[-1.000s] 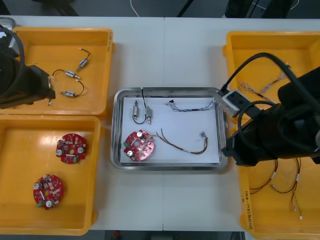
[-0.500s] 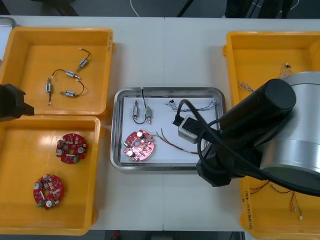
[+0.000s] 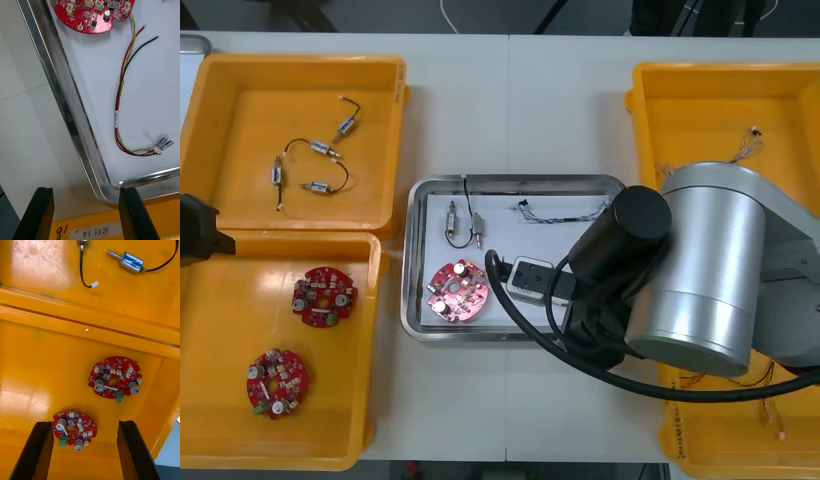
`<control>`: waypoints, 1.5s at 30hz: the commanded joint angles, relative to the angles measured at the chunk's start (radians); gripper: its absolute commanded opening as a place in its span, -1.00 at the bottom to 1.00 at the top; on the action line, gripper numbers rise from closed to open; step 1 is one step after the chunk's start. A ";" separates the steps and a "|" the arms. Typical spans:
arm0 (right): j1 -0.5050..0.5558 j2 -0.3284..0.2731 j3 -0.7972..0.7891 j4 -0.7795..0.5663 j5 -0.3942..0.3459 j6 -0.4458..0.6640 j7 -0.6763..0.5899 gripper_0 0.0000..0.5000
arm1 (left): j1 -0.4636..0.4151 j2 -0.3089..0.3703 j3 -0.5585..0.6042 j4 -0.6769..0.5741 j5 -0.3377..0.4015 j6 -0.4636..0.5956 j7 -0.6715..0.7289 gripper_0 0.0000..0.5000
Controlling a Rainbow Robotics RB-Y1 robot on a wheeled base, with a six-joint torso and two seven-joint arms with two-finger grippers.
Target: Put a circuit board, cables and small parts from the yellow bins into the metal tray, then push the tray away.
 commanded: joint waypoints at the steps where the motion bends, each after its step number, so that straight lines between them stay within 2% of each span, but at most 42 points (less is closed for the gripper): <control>1: -0.039 0.044 0.015 0.042 -0.008 -0.031 0.116 1.00 | 0.042 0.042 0.037 -0.030 -0.029 0.007 -0.085 1.00; 10: -0.073 0.058 0.136 0.062 0.065 -0.105 0.153 1.00 | 0.064 0.042 0.037 -0.030 -0.034 0.007 -0.091 1.00; 20: -0.113 0.069 0.256 0.106 0.120 -0.161 0.146 1.00 | 0.065 0.042 0.037 -0.030 0.004 0.007 -0.110 1.00; 25: -0.134 0.089 0.288 0.148 0.124 -0.172 0.143 1.00 | 0.064 0.042 0.039 -0.030 0.020 0.007 -0.177 1.00; 32: -0.148 0.138 0.302 0.220 0.126 -0.181 0.145 1.00 | 0.064 0.042 0.040 -0.030 0.035 0.007 -0.197 1.00; 45: -0.160 0.139 0.379 0.281 0.166 -0.252 0.122 1.00 | 0.065 0.042 0.039 -0.030 0.034 0.007 -0.203 1.00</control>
